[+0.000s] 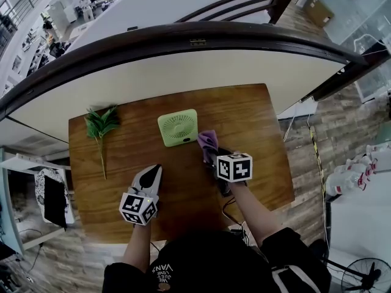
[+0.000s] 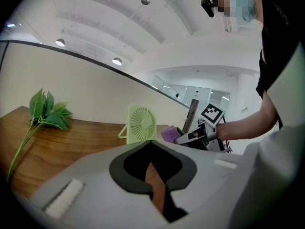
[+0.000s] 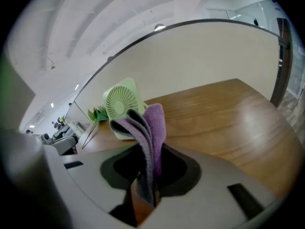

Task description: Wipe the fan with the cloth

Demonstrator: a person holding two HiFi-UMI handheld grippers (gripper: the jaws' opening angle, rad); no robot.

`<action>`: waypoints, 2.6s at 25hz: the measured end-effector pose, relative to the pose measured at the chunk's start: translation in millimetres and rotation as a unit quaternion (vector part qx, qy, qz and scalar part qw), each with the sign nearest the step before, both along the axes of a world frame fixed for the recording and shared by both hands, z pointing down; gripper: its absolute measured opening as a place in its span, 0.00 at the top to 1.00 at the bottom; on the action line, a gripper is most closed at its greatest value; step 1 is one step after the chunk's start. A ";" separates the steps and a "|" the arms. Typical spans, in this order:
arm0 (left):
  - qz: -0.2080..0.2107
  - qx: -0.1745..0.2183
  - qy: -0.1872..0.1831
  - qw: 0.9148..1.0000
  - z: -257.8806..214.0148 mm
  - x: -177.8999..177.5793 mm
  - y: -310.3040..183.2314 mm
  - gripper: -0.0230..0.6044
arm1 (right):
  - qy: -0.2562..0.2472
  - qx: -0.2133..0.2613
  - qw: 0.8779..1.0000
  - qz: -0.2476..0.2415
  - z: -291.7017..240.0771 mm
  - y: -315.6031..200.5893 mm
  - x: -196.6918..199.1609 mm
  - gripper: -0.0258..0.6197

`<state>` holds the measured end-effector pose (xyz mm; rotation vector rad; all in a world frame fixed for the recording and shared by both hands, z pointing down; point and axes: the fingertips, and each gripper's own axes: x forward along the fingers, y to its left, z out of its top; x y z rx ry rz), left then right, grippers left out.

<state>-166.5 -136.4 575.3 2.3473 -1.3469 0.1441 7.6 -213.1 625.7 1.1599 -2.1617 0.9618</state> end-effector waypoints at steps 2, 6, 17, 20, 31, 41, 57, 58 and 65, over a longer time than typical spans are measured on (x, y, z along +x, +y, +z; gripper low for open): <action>0.000 0.004 0.001 1.000 -4.0 -0.1 2.3 0.95 | -0.008 0.016 1.000 0.008 -10.6 5.3 -0.2 0.79; 0.000 0.011 0.003 1.000 -13.9 -0.1 9.2 0.95 | -0.033 0.039 0.998 0.025 -34.5 19.1 -4.7 0.79; 0.004 0.030 0.004 1.000 -52.2 -0.8 41.2 0.95 | -0.071 0.092 0.993 0.035 -88.6 58.5 -4.0 0.79; 0.004 0.036 0.001 0.999 -63.1 -1.0 51.0 0.95 | -0.075 0.109 0.991 0.033 -101.6 68.9 -3.8 0.79; 0.026 0.054 0.003 0.998 -90.4 12.7 95.5 0.95 | -0.095 0.151 0.983 0.036 -141.7 118.5 -5.5 0.79; 0.026 0.063 0.006 0.998 -100.5 12.2 127.1 0.95 | -0.100 0.172 0.979 0.041 -156.2 148.4 -6.4 0.79; 0.023 0.074 0.010 0.997 -105.7 13.5 137.8 0.95 | -0.075 0.197 0.977 0.014 -169.1 157.6 -12.7 0.79; 0.024 0.075 0.009 0.997 -106.3 13.6 137.3 0.95 | -0.076 0.197 0.977 0.013 -169.8 156.8 -13.8 0.79; 0.027 0.077 0.007 0.997 -107.9 14.8 134.3 0.95 | -0.077 0.197 0.977 0.001 -169.1 155.3 -21.1 0.79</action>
